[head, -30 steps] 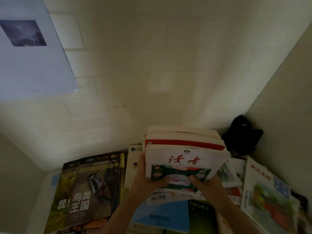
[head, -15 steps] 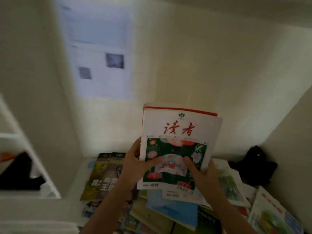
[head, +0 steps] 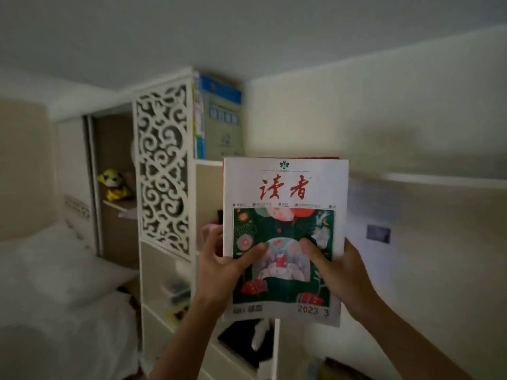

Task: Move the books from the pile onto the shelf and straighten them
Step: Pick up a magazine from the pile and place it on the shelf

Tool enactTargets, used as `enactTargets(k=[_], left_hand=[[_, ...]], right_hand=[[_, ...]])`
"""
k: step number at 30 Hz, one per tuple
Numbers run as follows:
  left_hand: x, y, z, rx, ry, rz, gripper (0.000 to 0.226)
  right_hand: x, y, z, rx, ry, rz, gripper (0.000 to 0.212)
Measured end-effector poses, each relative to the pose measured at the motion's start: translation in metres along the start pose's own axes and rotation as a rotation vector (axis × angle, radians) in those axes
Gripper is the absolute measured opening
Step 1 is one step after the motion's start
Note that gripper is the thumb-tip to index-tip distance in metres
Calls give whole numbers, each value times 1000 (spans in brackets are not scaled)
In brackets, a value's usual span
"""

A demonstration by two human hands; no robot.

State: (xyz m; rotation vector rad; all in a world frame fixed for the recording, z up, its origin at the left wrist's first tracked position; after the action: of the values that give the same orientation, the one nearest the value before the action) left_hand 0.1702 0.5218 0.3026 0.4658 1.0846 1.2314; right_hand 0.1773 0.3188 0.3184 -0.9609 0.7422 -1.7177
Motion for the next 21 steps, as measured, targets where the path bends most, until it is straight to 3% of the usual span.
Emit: enactTargets(k=[5, 10, 16, 21], left_hand=[[-11, 86, 84, -91, -24, -66, 66], [-38, 125, 192, -134, -102, -126, 64], [-59, 102, 301, -162, -118, -90, 64], [-63, 60, 350, -157, -106, -6, 61]], right_hand=[[-17, -85, 86, 106, -82, 48, 28], [-18, -136, 199, 200, -74, -25, 36], [-20, -131, 306, 212, -123, -127, 50], [-28, -90, 364, 111, -171, -190, 44]])
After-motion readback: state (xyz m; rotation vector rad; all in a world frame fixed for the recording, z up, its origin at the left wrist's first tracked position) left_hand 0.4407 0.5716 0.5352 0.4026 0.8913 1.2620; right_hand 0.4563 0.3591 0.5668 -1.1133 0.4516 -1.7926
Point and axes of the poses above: each hand's wrist, its own z-axis towards the middle knuckle, its own x-axis out of the back of the hand, y = z × x, the point moved 1 cm from there along z, towards the middle knuckle, and after that the axes turned 12 degrees about -z, right-handed, at the moved point
